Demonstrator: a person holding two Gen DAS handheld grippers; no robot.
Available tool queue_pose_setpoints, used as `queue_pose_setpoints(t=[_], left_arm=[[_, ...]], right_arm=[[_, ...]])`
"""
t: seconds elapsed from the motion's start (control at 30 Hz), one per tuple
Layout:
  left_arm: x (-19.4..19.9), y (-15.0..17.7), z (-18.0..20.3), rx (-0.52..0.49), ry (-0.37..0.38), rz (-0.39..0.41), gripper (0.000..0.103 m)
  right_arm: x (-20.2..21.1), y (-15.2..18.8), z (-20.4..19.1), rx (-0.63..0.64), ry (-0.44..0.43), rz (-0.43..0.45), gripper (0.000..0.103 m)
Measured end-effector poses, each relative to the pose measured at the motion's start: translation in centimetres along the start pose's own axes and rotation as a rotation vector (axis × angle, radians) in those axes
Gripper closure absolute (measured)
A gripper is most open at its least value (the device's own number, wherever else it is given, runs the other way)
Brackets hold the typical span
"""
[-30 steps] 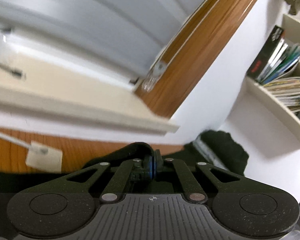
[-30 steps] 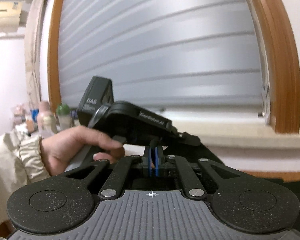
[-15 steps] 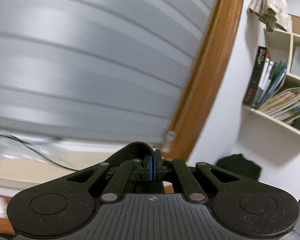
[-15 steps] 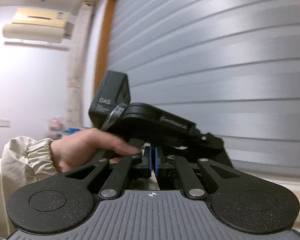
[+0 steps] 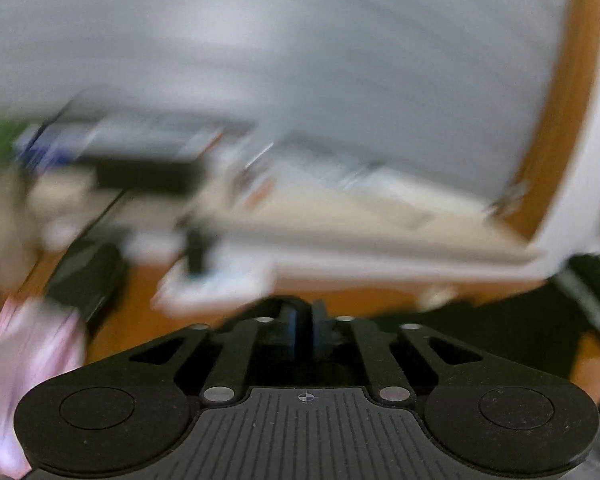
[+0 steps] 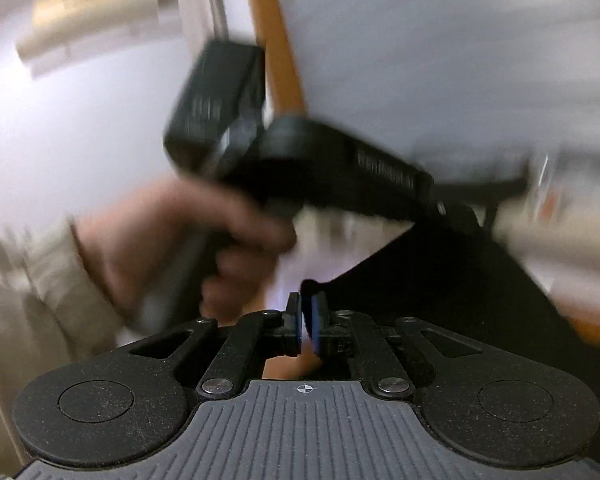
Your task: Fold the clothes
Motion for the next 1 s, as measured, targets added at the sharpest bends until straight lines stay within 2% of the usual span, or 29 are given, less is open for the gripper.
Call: queue_pose_setpoints(t=[0.07,0.13,0.2,0.27,0.3,0.33,0.47,0.6,0.67,0.7,0.73,0.77,0.8,0.9,0.93,1.0], left_arm=[[-0.1,2.0,-3.1,0.035,-0.037,-0.026,0.085],[0.5,2.6,-4.9,0.06,-0.053,-0.02,0.085],[1.2,2.6,-6.1,0.085,-0.058,-0.002,0.085],[1.4,2.2,-6.2,0.104,-0.054,0.015,0.066],[1.2,1.8,-6.0,0.107,-0.051,0.024,0.049],[0.8,1.4,-5.7,0.114,-0.042,0.032,0.045],[-2.5,1.0,-4.7,0.144,0.006,0.024,0.045],[-6.2,1.5,-4.3,0.118,-0.033,-0.015,0.045],[-7.5,1.7,-4.1,0.096,-0.058,-0.035,0.055],[-7.8,1.7,-3.9,0.079,-0.066,-0.043,0.066],[-7.9,1.8,-3.7,0.057,-0.068,-0.048,0.087],[-8.0,1.8,-3.4,0.035,-0.07,-0.054,0.095],[-7.7,1.7,-3.2,0.016,-0.074,-0.048,0.098],[-4.6,0.1,-3.1,0.005,-0.067,0.04,0.097],[-3.4,-0.5,-3.2,0.013,-0.072,0.072,0.092],[-2.8,-1.0,-3.8,-0.004,-0.174,0.074,0.082]], right_arm=[[-0.2,1.0,0.6,0.013,0.015,-0.038,0.08],[-0.3,2.0,1.3,0.025,0.029,-0.077,0.071],[-0.4,2.9,1.9,0.038,0.044,-0.115,0.07],[-0.6,3.9,2.5,0.051,0.058,-0.154,0.069],[-0.6,4.4,2.8,0.057,0.066,-0.173,0.069],[-0.7,4.9,3.2,0.064,0.073,-0.192,0.068],[-0.7,7.0,5.0,0.081,0.115,-0.272,0.068],[-0.3,9.4,6.7,0.094,0.138,-0.343,0.068],[-0.3,10.2,7.4,0.095,0.146,-0.359,0.068],[-0.3,10.7,7.7,0.094,0.149,-0.367,0.068],[-0.3,11.0,8.0,0.086,0.143,-0.37,0.068],[-0.5,11.1,8.2,0.078,0.139,-0.367,0.067],[-0.8,11.3,8.4,0.071,0.136,-0.362,0.067],[-0.6,11.4,8.2,0.071,0.123,-0.346,0.066],[-0.6,11.3,8.0,0.074,0.119,-0.341,0.064],[-0.7,11.3,7.7,0.082,0.111,-0.337,0.056]])
Point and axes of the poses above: each gripper's, at about its wrist camera, not at the fingertips, and x roughly against the way its jaws point, z to its right, y to its underside, the point moved 7 cm from there along -x, roughly the way its jaws point, and after that the axes turned 1 degree about -y, right-handed, at the moved point
